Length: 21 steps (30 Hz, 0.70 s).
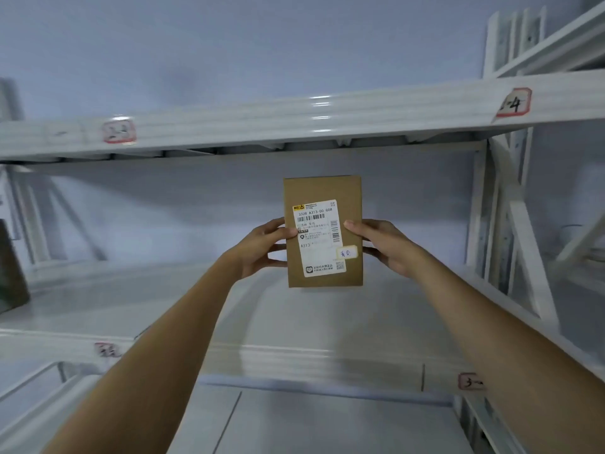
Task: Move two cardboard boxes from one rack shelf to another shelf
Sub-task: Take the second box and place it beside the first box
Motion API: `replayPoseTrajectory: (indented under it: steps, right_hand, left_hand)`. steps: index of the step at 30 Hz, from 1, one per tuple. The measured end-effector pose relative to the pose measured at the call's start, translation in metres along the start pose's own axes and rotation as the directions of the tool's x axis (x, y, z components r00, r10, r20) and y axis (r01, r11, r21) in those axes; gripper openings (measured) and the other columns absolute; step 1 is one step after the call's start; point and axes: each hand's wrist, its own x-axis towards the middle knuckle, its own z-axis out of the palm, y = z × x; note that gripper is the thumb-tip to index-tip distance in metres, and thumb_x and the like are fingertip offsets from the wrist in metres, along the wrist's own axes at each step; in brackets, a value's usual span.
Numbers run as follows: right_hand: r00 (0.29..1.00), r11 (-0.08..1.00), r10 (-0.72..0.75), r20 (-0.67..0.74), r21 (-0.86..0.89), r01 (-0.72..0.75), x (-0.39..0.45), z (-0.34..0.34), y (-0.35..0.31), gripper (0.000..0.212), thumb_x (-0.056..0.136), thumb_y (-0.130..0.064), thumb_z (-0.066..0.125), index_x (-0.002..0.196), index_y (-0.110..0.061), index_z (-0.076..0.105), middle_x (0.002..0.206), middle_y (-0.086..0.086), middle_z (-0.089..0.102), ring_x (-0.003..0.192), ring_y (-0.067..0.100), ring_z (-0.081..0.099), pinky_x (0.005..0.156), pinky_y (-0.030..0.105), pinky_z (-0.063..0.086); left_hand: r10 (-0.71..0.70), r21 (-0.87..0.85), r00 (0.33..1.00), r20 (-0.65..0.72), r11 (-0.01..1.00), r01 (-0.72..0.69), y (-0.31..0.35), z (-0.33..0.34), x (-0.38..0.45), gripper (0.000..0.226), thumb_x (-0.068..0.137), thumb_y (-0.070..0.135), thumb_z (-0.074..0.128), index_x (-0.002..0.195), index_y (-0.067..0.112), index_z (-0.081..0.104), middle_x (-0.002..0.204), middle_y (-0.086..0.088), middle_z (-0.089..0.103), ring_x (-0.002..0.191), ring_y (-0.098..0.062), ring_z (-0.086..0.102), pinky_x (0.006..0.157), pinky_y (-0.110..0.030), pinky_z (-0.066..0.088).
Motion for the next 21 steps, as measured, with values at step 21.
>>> replayPoseTrajectory:
  steps: [21]
  right_hand:
    - [0.999,0.995,-0.04,0.023,0.093,0.038,-0.07,0.3,-0.043,0.041,0.093,-0.035,0.07,0.128,-0.014,0.067,0.115,-0.003,0.078,0.107,0.011,0.073,0.09,0.025,0.052]
  left_hand:
    - [0.04,-0.015,0.997,-0.059,0.999,-0.041,-0.015,-0.227,-0.218,0.058,0.088,0.036,0.073,0.143,0.027,0.057,0.132,0.0,0.072,0.125,-0.024,0.066,0.098,-0.051,0.057]
